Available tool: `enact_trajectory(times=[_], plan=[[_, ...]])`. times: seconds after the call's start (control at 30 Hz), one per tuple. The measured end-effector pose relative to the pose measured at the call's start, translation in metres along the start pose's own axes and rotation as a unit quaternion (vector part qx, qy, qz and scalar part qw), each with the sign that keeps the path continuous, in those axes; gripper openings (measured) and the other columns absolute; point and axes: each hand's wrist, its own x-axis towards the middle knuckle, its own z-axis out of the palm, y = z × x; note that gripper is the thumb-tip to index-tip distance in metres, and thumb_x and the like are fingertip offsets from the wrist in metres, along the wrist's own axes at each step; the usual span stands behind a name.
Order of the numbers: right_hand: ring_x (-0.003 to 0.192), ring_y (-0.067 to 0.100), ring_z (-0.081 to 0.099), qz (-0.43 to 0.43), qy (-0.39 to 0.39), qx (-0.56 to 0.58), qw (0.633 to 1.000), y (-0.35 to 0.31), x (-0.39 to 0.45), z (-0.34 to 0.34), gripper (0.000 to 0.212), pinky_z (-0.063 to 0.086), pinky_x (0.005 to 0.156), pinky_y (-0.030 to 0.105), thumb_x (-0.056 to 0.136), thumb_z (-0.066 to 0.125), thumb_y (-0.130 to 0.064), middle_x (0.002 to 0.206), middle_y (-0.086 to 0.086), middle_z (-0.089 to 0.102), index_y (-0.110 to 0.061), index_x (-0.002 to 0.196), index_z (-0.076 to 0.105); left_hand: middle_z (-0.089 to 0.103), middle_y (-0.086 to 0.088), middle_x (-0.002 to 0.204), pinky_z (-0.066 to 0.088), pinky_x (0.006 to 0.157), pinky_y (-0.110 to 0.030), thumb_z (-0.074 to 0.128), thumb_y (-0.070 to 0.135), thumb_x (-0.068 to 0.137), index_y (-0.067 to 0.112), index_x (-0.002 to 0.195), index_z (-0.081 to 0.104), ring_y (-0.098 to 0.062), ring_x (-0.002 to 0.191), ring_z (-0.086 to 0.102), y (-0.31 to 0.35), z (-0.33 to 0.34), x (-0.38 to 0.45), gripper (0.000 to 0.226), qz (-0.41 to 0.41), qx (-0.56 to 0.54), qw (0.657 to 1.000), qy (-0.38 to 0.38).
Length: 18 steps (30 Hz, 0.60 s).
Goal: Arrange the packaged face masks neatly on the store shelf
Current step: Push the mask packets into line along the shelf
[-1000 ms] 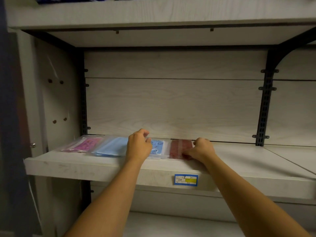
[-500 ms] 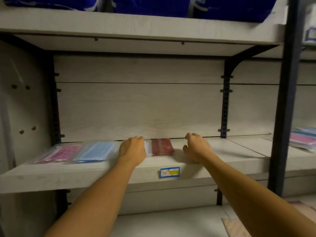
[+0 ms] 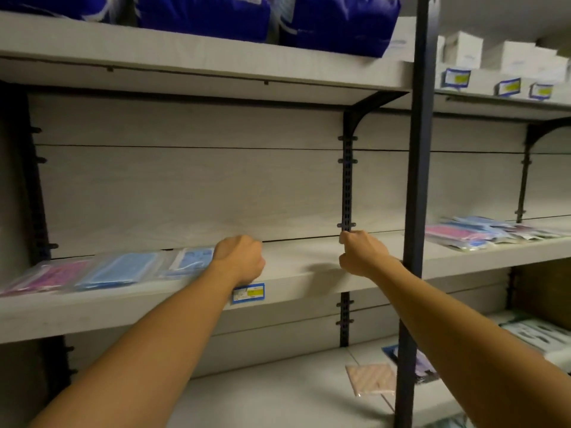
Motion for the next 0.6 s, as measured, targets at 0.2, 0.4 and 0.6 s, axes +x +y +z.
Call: enact_trajectory(times=[0.2, 0.4, 0.6], plan=[[0.097, 0.023, 0.059, -0.004, -0.006, 0.017, 1.0, 0.064, -0.027, -0.013, 0.041, 0.054, 0.079, 0.031, 0.091, 0.061, -0.014, 0.121, 0.008, 0.061, -0.011, 0.131, 0.053, 0.065, -0.01, 0.119, 0.047, 0.077, -0.034, 0.042, 0.029, 0.098, 0.015, 0.113, 0.061, -0.033, 0.102, 0.062, 0.062, -0.027, 0.0, 0.028, -0.019, -0.025, 1.0, 0.002], [0.093, 0.019, 0.059, -0.023, -0.024, 0.021, 0.999, 0.129, -0.045, -0.025, 0.031, 0.054, 0.083, 0.03, 0.09, 0.069, -0.021, 0.111, 0.006, 0.063, -0.015, 0.118, 0.056, 0.066, -0.012, 0.109, 0.05, 0.071, -0.034, 0.041, 0.025, 0.097, 0.015, 0.096, 0.056, -0.03, 0.087, 0.06, 0.13, -0.046, -0.01, 0.018, -0.042, -0.025, 0.999, -0.023], [0.098, 0.023, 0.06, -0.033, -0.038, 0.016, 0.999, 0.202, -0.068, -0.033, 0.04, 0.056, 0.086, 0.031, 0.093, 0.066, -0.021, 0.119, 0.01, 0.061, -0.012, 0.129, 0.053, 0.064, -0.011, 0.114, 0.052, 0.075, -0.035, 0.042, 0.027, 0.097, 0.012, 0.112, 0.062, -0.031, 0.094, 0.063, 0.206, -0.054, -0.02, 0.029, -0.053, -0.011, 0.998, -0.039]])
